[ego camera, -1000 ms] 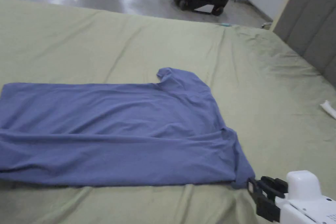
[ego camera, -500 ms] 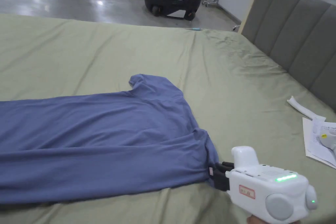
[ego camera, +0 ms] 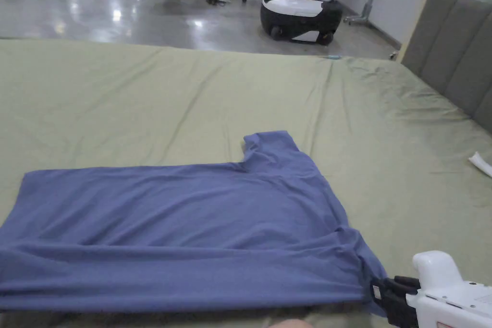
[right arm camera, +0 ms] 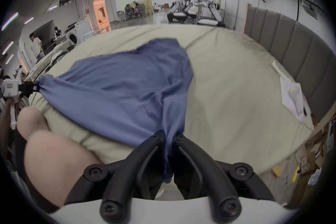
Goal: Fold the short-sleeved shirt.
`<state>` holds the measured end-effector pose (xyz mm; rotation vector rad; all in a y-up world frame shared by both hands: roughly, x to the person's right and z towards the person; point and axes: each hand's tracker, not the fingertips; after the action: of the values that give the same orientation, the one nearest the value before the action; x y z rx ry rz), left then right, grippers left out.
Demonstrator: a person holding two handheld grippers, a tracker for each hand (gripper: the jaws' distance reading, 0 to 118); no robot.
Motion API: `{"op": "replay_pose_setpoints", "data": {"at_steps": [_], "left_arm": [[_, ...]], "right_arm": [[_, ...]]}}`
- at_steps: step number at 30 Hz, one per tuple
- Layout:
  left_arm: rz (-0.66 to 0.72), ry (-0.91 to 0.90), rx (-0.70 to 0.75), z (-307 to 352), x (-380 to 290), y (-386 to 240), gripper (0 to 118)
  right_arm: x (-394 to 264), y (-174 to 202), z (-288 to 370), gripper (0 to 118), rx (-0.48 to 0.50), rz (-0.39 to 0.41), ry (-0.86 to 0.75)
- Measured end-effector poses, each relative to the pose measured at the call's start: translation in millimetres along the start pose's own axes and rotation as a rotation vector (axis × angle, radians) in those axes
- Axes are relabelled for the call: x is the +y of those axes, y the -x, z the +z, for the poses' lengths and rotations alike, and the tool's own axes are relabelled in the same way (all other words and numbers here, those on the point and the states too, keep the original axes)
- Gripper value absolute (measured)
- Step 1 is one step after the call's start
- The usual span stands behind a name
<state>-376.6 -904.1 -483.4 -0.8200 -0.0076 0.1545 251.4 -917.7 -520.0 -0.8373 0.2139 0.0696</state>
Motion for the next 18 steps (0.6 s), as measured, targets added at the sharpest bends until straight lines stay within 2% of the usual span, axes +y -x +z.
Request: {"op": "replay_pose_setpoints", "data": {"at_steps": [1, 4, 6, 7, 8, 9, 10, 11, 12, 13, 15, 16, 17, 18], "left_arm": [[-0.001, 0.013, 0.001, -2.8, -8.9, 1.8, 5], [-0.067, 0.044, 0.041, -18.5, -35.1, 7.9, 5], [-0.045, 0.062, 0.008, -20.7, -41.0, 11.0, 5], [-0.04, 0.063, 0.011, -14.0, -41.5, 0.2, 8], [-0.039, 0.067, 0.026, -11.9, -42.1, -2.5, 20], [-0.046, 0.08, 0.081, -8.8, -42.9, -2.9, 54], [-0.066, 0.08, 0.119, -4.6, -42.7, -3.0, 82], [-0.086, 0.059, 0.142, 0.5, -41.1, 4.5, 100], [-0.098, 0.023, 0.139, 8.9, -38.0, 4.9, 106], [-0.095, -0.024, 0.127, 21.1, -30.5, 4.7, 106], [-0.08, -0.074, 0.155, 43.3, -7.4, -6.6, 103], [-0.066, -0.113, 0.144, 50.3, 4.6, -8.3, 90], [-0.041, -0.159, 0.121, 56.4, 18.1, -9.7, 62], [-0.008, -0.208, 0.104, 60.7, 32.7, -11.0, 16]], "right_arm": [[-9.0, 1.2, -4.8, 9, 0.005, -0.013, 0.035], [-25.2, 3.1, -8.1, 9, -0.018, 0.02, 0.002], [-27.2, -2.4, -7.5, 10, -0.019, -0.051, -0.029], [-27.7, -4.4, -4.7, 12, -0.006, -0.068, -0.048], [-27.7, -4.7, -1.0, 30, -0.011, -0.052, -0.04], [-25.0, -3.6, 3.5, 80, -0.074, -0.031, -0.03], [-24.1, -4.1, 6.6, 112, -0.108, -0.016, -0.009], [-24.0, -6.0, 13.4, 118, -0.088, -0.027, -0.023], [-19.1, -9.1, 23.3, 115, -0.066, -0.033, -0.127], [-12.4, -9.8, 31.6, 115, -0.071, -0.092, -0.105], [7.4, -11.9, 40.8, 113, -0.097, -0.129, -0.132], [18.2, -12.9, 44.4, 106, -0.097, -0.135, -0.172], [28.5, -14.0, 50.1, 87, -0.088, -0.137, -0.236], [42.3, -13.0, 51.1, 41, -0.095, -0.136, -0.277]]}}
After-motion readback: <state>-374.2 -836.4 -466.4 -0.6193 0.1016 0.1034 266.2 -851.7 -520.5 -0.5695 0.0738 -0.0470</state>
